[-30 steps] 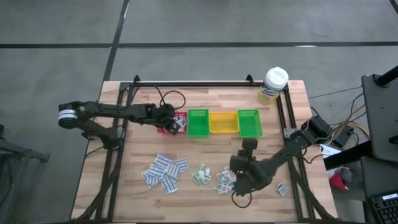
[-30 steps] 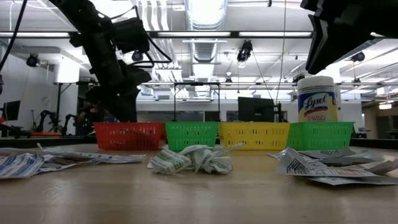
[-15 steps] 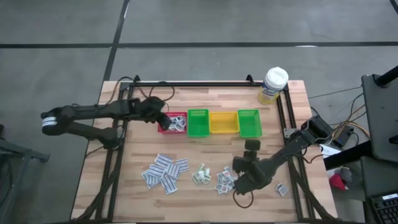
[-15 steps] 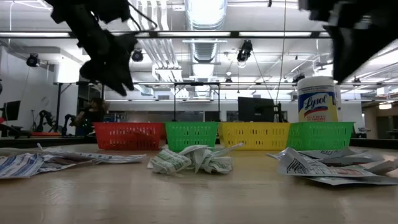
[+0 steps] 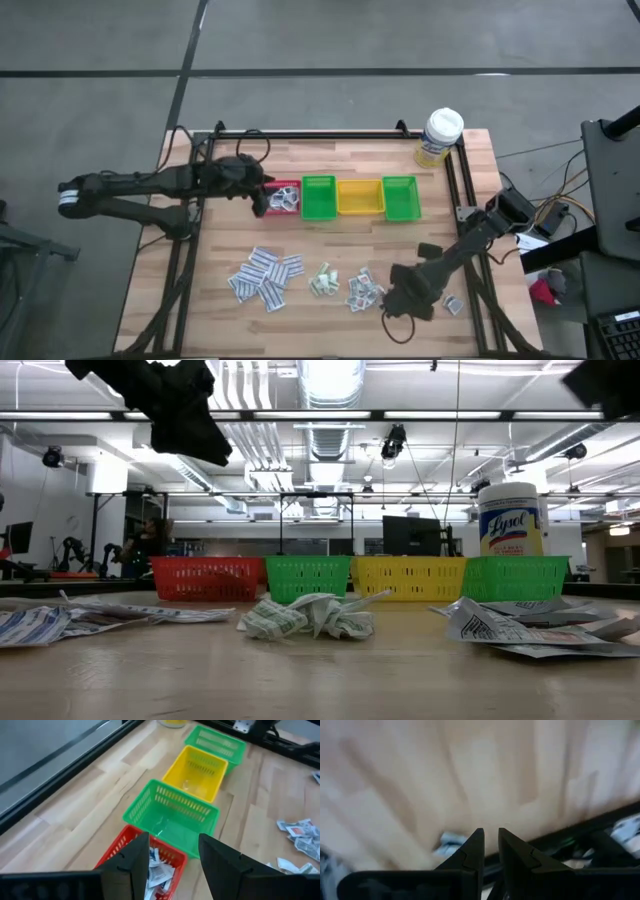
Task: Pick & Place First Aid Supplies
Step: Put the alcohol pad into the red basket
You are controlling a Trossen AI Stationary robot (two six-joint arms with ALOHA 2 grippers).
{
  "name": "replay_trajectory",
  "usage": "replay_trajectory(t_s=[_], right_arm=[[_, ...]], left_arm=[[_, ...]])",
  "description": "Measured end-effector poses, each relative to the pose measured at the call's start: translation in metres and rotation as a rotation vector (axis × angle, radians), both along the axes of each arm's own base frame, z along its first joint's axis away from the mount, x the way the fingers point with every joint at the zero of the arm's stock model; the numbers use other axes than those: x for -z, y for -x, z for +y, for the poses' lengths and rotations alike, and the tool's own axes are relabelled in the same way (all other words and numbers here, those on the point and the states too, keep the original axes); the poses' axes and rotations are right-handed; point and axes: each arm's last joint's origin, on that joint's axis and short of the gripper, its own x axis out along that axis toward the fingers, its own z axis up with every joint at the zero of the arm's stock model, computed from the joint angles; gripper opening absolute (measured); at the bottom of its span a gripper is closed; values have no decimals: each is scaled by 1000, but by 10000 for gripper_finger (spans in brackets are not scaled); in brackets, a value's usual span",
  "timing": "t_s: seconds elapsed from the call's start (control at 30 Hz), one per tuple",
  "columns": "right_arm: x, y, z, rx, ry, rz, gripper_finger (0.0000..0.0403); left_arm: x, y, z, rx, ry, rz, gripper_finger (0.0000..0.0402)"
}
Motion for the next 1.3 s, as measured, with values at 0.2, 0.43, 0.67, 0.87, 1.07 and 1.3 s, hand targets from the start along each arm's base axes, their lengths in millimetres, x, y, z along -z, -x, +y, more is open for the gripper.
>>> replay_trajectory(t_s=[0.2, 0.43, 0.67, 0.87, 1.07, 1.3], right_arm=[[0, 21, 24, -58, -56, 45, 54], [2, 50, 57, -247, -107, 2, 54], [9, 91, 80, -411, -98, 21, 54], [22, 103, 82, -445, -38, -27, 54], [29, 101, 77, -492, 25, -83, 54], [41, 103, 75, -497, 6, -95, 54]], left_arm=[[1, 0, -3, 15, 0, 8, 163], [1, 0, -3, 15, 1, 7, 163], [1, 0, -3, 3, 20, 0, 163], [1, 0, -3, 1, 23, -1, 163], [1, 0, -3, -3, 28, -3, 163], [1, 0, -3, -4, 30, -4, 163]])
